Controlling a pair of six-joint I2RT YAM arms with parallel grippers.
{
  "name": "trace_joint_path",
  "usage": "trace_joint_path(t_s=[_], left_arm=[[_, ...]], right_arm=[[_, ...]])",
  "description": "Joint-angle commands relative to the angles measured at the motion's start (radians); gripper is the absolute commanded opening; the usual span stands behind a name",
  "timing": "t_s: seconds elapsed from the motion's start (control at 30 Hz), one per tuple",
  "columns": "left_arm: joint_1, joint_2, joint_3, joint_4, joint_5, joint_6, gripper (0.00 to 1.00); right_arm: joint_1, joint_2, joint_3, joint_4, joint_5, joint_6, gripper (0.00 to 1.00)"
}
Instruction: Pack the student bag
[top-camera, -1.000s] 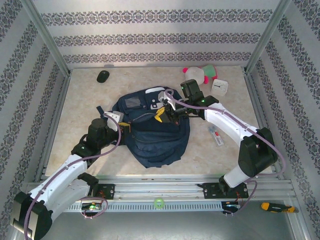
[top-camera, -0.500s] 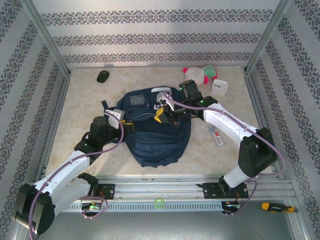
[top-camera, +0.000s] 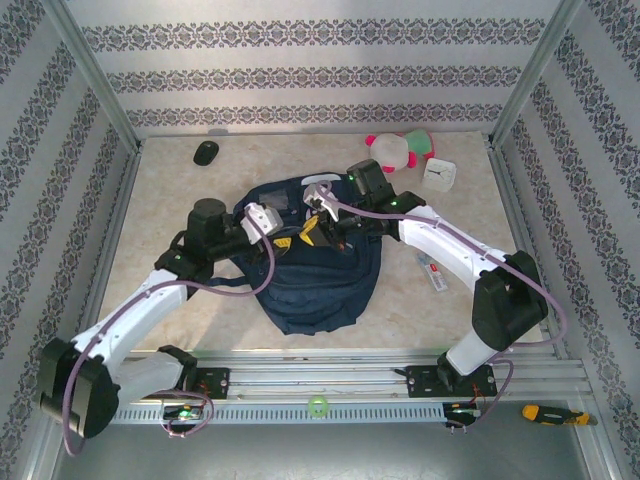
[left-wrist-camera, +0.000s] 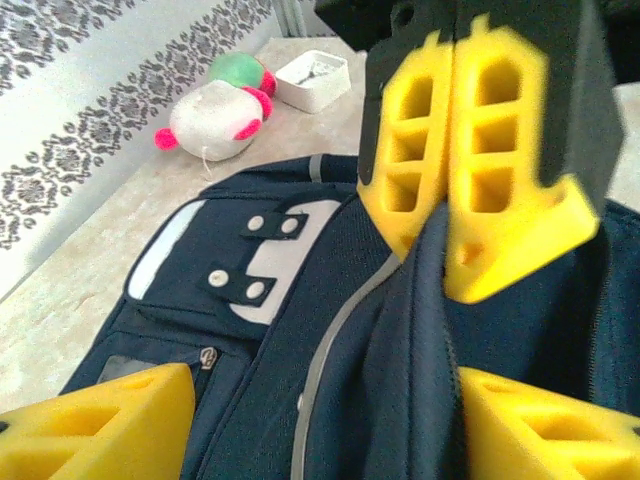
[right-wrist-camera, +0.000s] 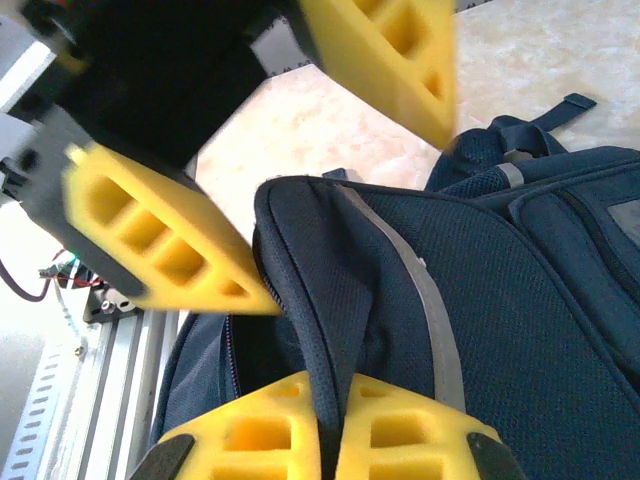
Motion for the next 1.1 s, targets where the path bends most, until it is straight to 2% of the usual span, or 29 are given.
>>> trace_joint_path(t_s=[0.0, 0.03, 0.07, 0.1, 0.13, 0.2, 0.27, 0.33, 0.4, 0.5, 0.63, 0.77, 0.93, 1.07], left_arm=[[-0.021, 0.058, 0.055, -0.006, 0.036, 0.102, 0.62], [-0.023, 0.069, 0.065, -0.004, 0.042, 0.107, 0.59], [-0.025, 0.076, 0.067, 0.013, 0.042, 0.099, 0.51], [-0.025, 0.079, 0.065, 0.041, 0.038, 0.071, 0.36], [-0.024, 0.078, 0.062, 0.068, 0.03, 0.035, 0.22], [-0.024, 0.071, 0.06, 0.113, -0.005, -0.035, 0.11], [-0.024, 0.066, 0.063, 0.132, -0.042, -0.1, 0.1], [-0.022, 0.065, 0.074, 0.133, -0.073, -0.167, 0.09], [-0.016, 0.069, 0.085, 0.13, -0.103, -0.215, 0.06], [0.001, 0.08, 0.105, 0.121, -0.116, -0.269, 0.04], [0.007, 0.089, 0.118, 0.115, -0.094, -0.325, 0.04], [0.009, 0.096, 0.115, 0.136, -0.087, -0.357, 0.05], [0.009, 0.101, 0.109, 0.146, -0.086, -0.386, 0.05], [0.009, 0.091, 0.09, 0.162, -0.093, -0.397, 0.06]], right_arm=[[0.018, -0.008, 0.043, 0.058, -0.057, 0.011, 0.0], [0.018, -0.013, 0.042, 0.058, -0.051, 0.015, 0.0], [0.019, -0.018, 0.042, 0.058, -0.042, 0.017, 0.02], [0.019, -0.026, 0.04, 0.057, -0.027, 0.024, 0.06], [0.017, -0.036, 0.037, 0.06, -0.005, 0.039, 0.14], [0.01, -0.067, 0.018, 0.062, 0.062, 0.082, 0.31], [-0.012, -0.114, -0.018, 0.068, 0.149, 0.148, 0.41], [-0.057, -0.175, -0.068, 0.051, 0.262, 0.239, 0.46], [-0.13, -0.237, -0.107, -0.024, 0.312, 0.268, 0.52], [-0.242, -0.32, -0.154, -0.169, 0.406, 0.242, 0.56], [-0.387, -0.405, -0.22, -0.334, 0.655, 0.187, 0.58], [-0.466, -0.432, -0.297, -0.428, 0.854, 0.105, 0.67], [-0.587, -0.356, -0.321, -0.483, 0.872, 0.102, 0.7], [-0.643, -0.291, -0.334, -0.462, 0.875, 0.086, 0.7]])
